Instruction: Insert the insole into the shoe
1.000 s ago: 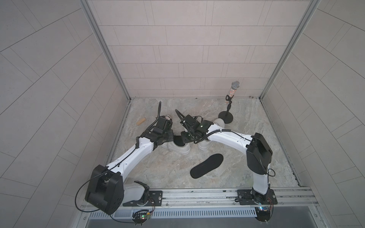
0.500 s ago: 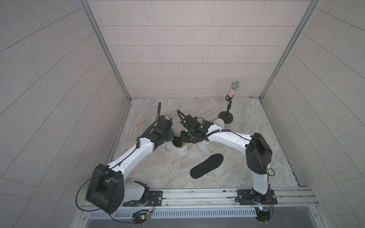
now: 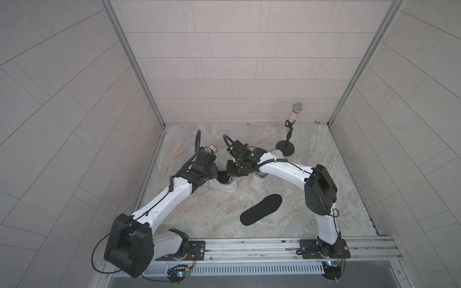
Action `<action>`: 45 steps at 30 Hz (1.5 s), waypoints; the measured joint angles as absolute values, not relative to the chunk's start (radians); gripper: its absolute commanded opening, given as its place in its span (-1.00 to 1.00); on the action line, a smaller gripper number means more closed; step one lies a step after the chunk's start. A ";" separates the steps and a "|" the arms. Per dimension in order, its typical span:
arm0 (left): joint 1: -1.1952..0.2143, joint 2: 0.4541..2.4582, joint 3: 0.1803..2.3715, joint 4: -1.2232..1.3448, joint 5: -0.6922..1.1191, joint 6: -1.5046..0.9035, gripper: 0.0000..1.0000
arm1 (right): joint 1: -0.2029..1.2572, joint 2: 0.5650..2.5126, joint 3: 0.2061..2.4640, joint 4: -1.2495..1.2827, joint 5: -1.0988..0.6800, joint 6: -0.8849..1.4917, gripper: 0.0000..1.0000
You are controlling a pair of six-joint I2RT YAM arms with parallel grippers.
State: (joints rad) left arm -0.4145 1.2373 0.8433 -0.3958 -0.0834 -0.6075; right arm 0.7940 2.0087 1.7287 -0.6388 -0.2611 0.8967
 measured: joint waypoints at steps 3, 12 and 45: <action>-0.421 1.249 0.849 -0.386 -0.085 -0.673 -1.00 | 0.763 2.009 1.777 -0.679 -0.262 0.857 -1.00; -0.469 1.306 0.867 -0.356 -0.084 -0.754 -1.00 | 0.801 2.032 1.768 -0.723 -0.246 0.844 -0.99; -0.480 1.201 0.786 -0.345 -0.146 -0.751 -1.00 | 0.863 2.131 1.802 -0.712 -0.147 0.872 -0.38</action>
